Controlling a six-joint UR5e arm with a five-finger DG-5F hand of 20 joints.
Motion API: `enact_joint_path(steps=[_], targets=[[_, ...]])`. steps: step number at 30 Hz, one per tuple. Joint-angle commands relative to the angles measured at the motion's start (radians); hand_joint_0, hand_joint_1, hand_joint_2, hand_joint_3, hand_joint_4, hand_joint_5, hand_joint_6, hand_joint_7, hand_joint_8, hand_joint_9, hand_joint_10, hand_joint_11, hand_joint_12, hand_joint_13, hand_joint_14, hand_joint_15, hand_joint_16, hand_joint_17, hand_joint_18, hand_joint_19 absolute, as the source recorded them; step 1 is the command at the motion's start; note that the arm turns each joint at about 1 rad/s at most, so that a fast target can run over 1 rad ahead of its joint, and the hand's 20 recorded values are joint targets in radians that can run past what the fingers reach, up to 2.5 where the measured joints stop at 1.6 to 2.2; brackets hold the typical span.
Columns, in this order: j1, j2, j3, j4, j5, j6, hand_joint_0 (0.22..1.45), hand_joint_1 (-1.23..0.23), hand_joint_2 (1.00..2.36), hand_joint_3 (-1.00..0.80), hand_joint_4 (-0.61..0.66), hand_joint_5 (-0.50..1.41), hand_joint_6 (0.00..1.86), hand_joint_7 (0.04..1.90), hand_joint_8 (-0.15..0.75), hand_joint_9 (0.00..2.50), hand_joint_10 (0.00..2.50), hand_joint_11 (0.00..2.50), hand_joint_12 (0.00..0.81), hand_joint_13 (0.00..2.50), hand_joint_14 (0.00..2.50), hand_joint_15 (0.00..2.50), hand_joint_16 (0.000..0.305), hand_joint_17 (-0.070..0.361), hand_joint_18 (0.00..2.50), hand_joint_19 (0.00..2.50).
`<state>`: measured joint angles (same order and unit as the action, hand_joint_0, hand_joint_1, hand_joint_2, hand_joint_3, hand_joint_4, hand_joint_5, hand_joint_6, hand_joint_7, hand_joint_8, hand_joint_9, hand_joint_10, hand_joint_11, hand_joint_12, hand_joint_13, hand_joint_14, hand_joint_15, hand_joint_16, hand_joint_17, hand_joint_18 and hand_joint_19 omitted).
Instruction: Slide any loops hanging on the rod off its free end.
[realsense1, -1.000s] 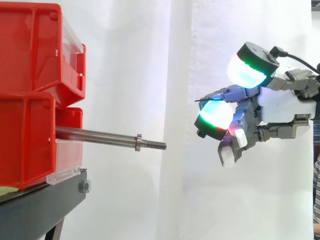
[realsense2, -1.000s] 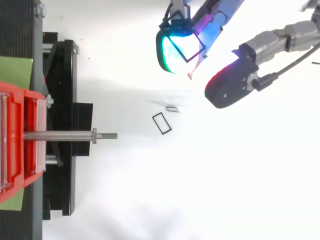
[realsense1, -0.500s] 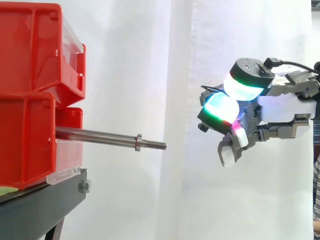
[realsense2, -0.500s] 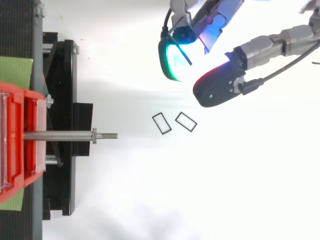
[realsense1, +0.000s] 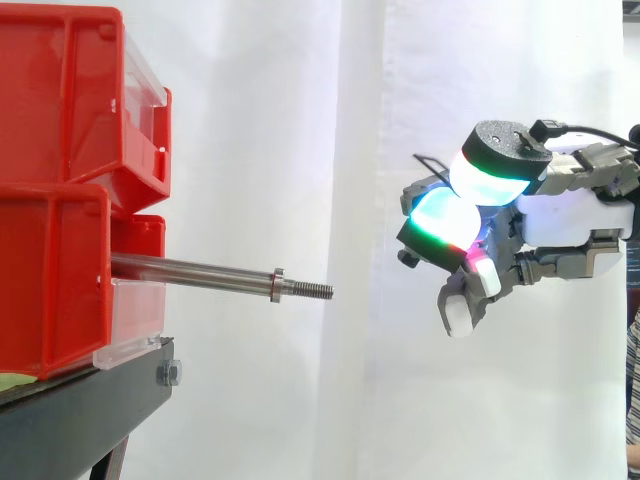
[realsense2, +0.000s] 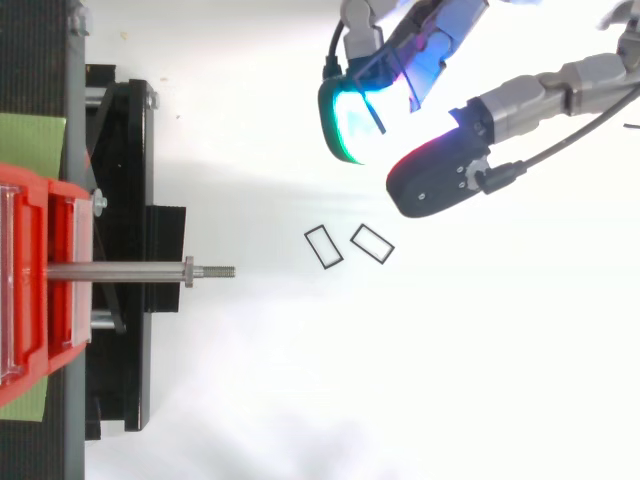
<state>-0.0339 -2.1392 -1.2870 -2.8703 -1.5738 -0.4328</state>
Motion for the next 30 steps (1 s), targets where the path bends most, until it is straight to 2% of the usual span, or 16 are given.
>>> enact_joint_path(steps=[1, 4, 9, 10, 13, 15, 18, 20, 21, 24, 25, 26, 30], targets=[[0.0, -0.001, 0.0, -0.012, 0.0, 0.005, 0.61, -0.65, 1.02, -0.19, 0.1, -0.1, 0.9, 1.18, 0.314, 1.14, 0.01, 0.47, 0.34, 0.91, 0.01, 0.35, 0.039, 0.088, 0.75, 0.41], [0.0, 0.001, 0.0, -0.021, 0.0, 0.008, 0.61, -0.65, 1.02, -0.18, 0.1, -0.1, 0.9, 1.18, 0.321, 1.14, 0.02, 0.47, 0.344, 0.91, 0.01, 0.35, 0.04, 0.089, 0.75, 0.41], [-0.001, 0.028, 0.0, -0.063, 0.0, 0.008, 0.61, -0.65, 1.02, -0.18, 0.1, -0.1, 0.9, 1.16, 0.323, 1.15, 0.02, 0.47, 0.347, 0.91, 0.01, 0.35, 0.039, 0.089, 0.75, 0.42], [-0.004, 0.048, -0.002, -0.101, 0.002, 0.009, 0.61, -0.65, 1.02, -0.18, 0.1, -0.1, 0.9, 1.16, 0.325, 1.15, 0.01, 0.48, 0.349, 0.91, 0.01, 0.35, 0.04, 0.089, 0.75, 0.41], [-0.008, 0.068, -0.006, -0.147, 0.003, 0.017, 0.61, -0.65, 1.02, -0.18, 0.1, -0.1, 0.9, 1.16, 0.329, 1.15, 0.01, 0.48, 0.347, 0.91, 0.01, 0.35, 0.04, 0.089, 0.75, 0.41], [-0.008, 0.102, -0.02, -0.19, 0.011, 0.026, 0.61, -0.65, 1.02, -0.18, 0.1, -0.1, 0.9, 1.16, 0.329, 1.15, 0.01, 0.49, 0.349, 0.92, 0.01, 0.35, 0.039, 0.089, 0.75, 0.41], [-0.004, 0.124, -0.044, -0.213, 0.025, 0.039, 0.61, -0.69, 1.02, -0.16, 0.1, -0.1, 0.9, 1.16, 0.332, 1.16, 0.02, 0.5, 0.353, 0.93, 0.01, 0.35, 0.04, 0.09, 0.77, 0.4], [-0.001, 0.136, -0.06, -0.216, 0.043, 0.051, 0.61, -0.72, 1.02, -0.16, 0.1, -0.1, 0.9, 1.16, 0.333, 1.16, 0.02, 0.5, 0.352, 0.94, 0.01, 0.35, 0.04, 0.091, 0.78, 0.39], [-0.001, 0.136, -0.064, -0.227, 0.086, 0.091, 0.62, -0.72, 1.02, -0.17, 0.1, -0.1, 0.9, 1.17, 0.328, 1.15, 0.01, 0.5, 0.347, 0.94, 0.01, 0.36, 0.039, 0.088, 0.77, 0.4], [0.002, 0.136, -0.063, -0.242, 0.13, 0.134, 0.63, -0.74, 1.02, -0.17, 0.1, -0.11, 0.9, 1.16, 0.316, 1.14, 0.01, 0.51, 0.336, 0.93, 0.01, 0.37, 0.037, 0.084, 0.76, 0.4], [0.005, 0.134, -0.064, -0.244, 0.163, 0.161, 0.63, -0.75, 1.02, -0.17, 0.1, -0.11, 0.91, 1.16, 0.312, 1.13, 0.02, 0.51, 0.333, 0.93, 0.01, 0.37, 0.037, 0.083, 0.75, 0.4], [0.006, 0.136, -0.063, -0.245, 0.179, 0.17, 0.63, -0.75, 1.02, -0.17, 0.09, -0.11, 0.91, 1.15, 0.312, 1.13, 0.02, 0.52, 0.331, 0.93, 0.01, 0.37, 0.037, 0.083, 0.75, 0.41], [0.008, 0.136, -0.064, -0.245, 0.204, 0.178, 0.63, -0.76, 1.02, -0.17, 0.1, -0.11, 0.91, 1.16, 0.307, 1.13, 0.02, 0.51, 0.329, 0.93, 0.01, 0.37, 0.036, 0.081, 0.75, 0.41]])
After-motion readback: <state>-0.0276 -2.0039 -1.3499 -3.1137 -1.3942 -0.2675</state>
